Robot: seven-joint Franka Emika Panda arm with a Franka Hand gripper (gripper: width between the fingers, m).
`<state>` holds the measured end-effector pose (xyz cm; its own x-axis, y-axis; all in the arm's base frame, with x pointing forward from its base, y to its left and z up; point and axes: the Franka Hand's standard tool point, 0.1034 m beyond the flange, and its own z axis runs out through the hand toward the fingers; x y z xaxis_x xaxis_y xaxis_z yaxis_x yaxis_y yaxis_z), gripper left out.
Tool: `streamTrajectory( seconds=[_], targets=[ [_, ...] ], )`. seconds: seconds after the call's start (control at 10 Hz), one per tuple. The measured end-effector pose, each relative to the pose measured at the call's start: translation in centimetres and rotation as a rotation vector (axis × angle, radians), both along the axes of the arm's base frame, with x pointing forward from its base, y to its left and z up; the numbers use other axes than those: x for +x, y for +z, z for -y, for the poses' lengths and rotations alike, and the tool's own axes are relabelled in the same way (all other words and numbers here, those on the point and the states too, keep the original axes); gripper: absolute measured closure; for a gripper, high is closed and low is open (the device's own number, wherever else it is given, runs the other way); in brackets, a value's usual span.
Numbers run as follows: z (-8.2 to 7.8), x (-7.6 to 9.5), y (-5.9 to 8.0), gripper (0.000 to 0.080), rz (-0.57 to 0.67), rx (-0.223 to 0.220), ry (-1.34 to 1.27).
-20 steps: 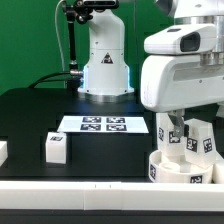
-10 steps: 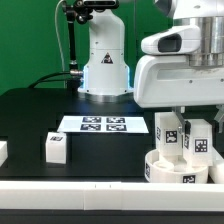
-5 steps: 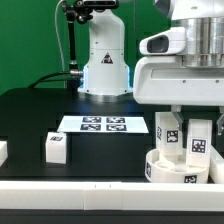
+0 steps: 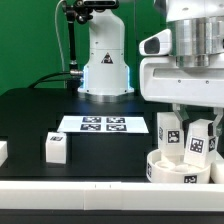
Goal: Assemble stool
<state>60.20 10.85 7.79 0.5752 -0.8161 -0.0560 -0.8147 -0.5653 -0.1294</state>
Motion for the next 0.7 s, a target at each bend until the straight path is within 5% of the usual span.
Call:
streamTrajectory(
  seconds=[0.7],
  targets=[
    [-0.44, -0.08, -0.05, 0.0462, -0.063, 0.060, -0.511]
  ],
)
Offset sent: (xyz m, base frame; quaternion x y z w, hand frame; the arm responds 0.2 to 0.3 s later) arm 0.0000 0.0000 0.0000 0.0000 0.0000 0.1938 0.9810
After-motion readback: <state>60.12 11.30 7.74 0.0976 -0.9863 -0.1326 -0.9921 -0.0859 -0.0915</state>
